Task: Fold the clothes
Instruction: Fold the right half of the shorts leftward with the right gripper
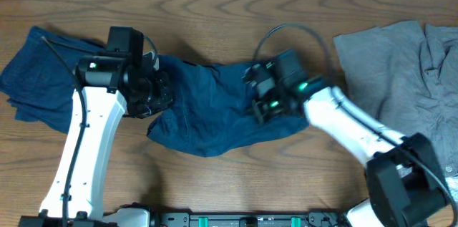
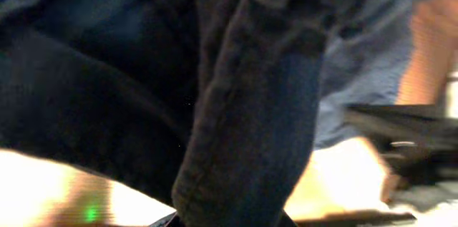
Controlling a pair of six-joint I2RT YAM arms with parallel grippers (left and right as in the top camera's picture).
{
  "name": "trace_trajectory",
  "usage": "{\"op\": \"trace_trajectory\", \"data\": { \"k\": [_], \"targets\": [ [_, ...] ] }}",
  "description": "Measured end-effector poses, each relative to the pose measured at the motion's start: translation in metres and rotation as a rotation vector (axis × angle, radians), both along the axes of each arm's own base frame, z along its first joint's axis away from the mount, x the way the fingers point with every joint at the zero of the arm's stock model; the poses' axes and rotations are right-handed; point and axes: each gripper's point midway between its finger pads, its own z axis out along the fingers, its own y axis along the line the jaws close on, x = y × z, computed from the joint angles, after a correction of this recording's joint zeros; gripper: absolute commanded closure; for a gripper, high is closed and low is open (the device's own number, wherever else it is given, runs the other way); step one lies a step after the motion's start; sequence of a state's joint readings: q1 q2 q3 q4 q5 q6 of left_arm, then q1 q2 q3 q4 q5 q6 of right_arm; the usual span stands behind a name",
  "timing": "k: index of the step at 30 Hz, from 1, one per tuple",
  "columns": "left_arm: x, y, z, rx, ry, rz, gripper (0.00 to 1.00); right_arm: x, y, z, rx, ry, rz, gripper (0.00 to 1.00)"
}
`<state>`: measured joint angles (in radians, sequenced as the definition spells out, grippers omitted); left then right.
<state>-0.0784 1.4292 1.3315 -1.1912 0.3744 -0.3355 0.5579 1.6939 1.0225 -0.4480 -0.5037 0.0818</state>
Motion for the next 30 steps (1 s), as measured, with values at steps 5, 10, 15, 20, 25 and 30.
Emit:
{"op": "trace_trajectory", "data": {
  "k": [5,10,15,20,25,30],
  "targets": [
    [0.0,-0.02,0.009,-0.123,-0.004,-0.025,0.94,-0.024,0.053,-0.017,0.041,-0.076,0.081,0.99],
    [0.003,-0.036,0.019,-0.231,-0.019,-0.043,0.94,-0.035,0.085,-0.05,0.015,-0.125,0.108,0.99],
    [0.006,-0.046,0.026,-0.298,-0.032,-0.048,0.94,-0.034,0.105,-0.067,0.05,-0.13,0.077,0.99],
    [0.011,-0.05,0.031,-0.33,-0.054,-0.046,0.94,-0.031,0.11,-0.067,0.072,-0.125,0.048,0.96],
    [0.012,-0.048,0.029,-0.313,-0.049,-0.028,0.94,-0.024,0.097,-0.059,0.055,-0.115,0.018,0.89],
    [0.017,-0.043,0.027,-0.283,-0.067,-0.019,0.94,0.02,0.043,-0.007,0.043,-0.172,-0.125,0.88]
  ]
}}
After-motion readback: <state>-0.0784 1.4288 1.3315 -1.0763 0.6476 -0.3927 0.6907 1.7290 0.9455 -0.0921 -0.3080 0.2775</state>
